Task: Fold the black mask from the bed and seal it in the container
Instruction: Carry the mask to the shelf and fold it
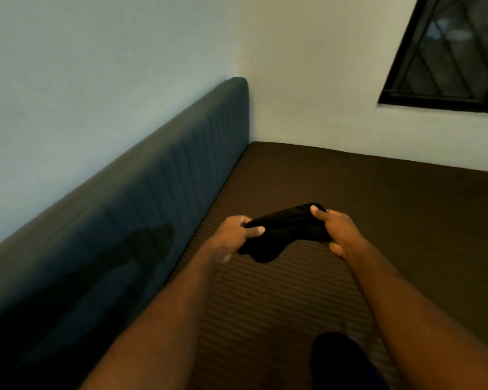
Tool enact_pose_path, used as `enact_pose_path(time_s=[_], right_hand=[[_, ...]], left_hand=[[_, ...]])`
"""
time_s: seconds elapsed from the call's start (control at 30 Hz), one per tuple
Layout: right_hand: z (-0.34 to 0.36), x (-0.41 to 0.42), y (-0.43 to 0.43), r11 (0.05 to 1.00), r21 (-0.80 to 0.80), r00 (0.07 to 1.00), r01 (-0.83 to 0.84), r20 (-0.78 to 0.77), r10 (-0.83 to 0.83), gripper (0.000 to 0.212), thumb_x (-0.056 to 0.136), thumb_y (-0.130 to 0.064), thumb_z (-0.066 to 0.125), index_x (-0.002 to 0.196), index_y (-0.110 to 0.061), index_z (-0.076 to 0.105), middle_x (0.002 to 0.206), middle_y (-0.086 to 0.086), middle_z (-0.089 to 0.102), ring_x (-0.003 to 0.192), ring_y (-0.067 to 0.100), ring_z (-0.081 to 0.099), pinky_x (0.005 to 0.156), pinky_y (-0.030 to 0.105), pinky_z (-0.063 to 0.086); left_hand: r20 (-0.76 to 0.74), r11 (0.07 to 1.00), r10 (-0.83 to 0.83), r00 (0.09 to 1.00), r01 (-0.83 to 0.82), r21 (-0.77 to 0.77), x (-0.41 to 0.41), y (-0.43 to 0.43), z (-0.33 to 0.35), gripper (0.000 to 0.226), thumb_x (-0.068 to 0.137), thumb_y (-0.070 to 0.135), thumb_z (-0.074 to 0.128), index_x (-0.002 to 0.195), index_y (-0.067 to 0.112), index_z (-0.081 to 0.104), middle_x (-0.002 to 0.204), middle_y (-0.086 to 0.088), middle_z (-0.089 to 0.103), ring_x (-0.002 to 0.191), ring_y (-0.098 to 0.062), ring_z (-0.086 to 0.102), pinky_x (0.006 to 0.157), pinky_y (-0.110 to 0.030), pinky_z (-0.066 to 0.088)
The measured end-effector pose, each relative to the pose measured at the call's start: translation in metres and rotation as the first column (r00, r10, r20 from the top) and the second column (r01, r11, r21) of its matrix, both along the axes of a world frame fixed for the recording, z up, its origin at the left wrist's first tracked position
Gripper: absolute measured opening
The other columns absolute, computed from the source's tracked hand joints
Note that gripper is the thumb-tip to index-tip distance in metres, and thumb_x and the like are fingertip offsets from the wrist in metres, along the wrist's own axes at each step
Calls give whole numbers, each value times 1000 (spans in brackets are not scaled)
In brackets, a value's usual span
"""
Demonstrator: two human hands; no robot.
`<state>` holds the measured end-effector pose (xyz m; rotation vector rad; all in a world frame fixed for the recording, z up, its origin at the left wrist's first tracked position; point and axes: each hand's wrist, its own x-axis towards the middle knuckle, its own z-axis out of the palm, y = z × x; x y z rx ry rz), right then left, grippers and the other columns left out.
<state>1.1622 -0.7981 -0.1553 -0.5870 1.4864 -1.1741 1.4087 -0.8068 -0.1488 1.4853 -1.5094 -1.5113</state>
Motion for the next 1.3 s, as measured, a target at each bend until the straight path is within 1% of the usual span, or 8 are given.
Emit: enact_pose_path(time_s=[0.13,0.3,0.43,0.73,0.87,1.0,1.17,1.3], right_hand=[[26,-9,42,994,23,994,105,-7,-105,21,93,-29,65,103,-11,65,103,16,73,90,28,71,71,39,58],[34,-20,87,972,28,972,234,10,-234,18,94,-34,62,97,-16,64,104,13,71,95,28,69,77,42,57],[34,-27,128,959,49,960,279,-1,-280,24,95,-36,62,104,-14,64,109,11,68,99,26,65,76,41,55],[28,-86,248,950,58,951,305,32,-308,28,92,-37,65,108,-13,66,115,12,68,106,29,65,97,49,52],[21,-120,308,921,55,919,386,68,-389,19,91,-32,67,86,-15,67,114,14,69,107,30,65,98,51,52],[15,-146,336,895,94,892,436,85,-443,23,93,-36,66,100,-13,66,113,10,67,106,28,64,93,49,55],[6,-155,342,872,135,858,470,163,-488,19,96,-34,60,99,-15,63,106,10,68,97,26,66,86,47,57],[7,-155,339,844,138,828,518,166,-535,30,97,-34,57,118,-13,61,109,11,67,101,28,65,86,47,57]], left_hand=[[-77,996,88,993,-89,-14,-16,25,35,16,84,23,73,82,10,64,80,-7,65,76,-21,62,65,-33,49],[-171,981,150,974,-124,151,-37,65,49,16,89,28,67,85,12,66,93,-8,68,87,-21,64,68,-34,52],[-196,950,149,969,-85,301,-43,109,47,27,94,29,59,110,8,65,112,-10,69,101,-25,65,77,-40,58],[-72,974,200,977,-191,123,-104,205,27,27,94,35,58,78,13,59,95,-10,63,93,-25,60,82,-41,47],[-124,981,161,979,-145,132,-136,238,24,22,94,29,59,92,7,63,94,-13,63,89,-26,63,81,-44,53],[-193,973,145,970,-104,207,-164,253,19,25,95,29,58,99,4,63,105,-12,67,100,-27,64,88,-44,50],[-190,962,129,973,-76,262,-185,253,10,41,92,43,60,113,9,65,114,-10,68,105,-26,65,76,-38,55],[-215,934,95,972,-13,357,-195,241,8,40,83,46,69,104,12,69,106,-7,72,98,-23,68,75,-38,58]])
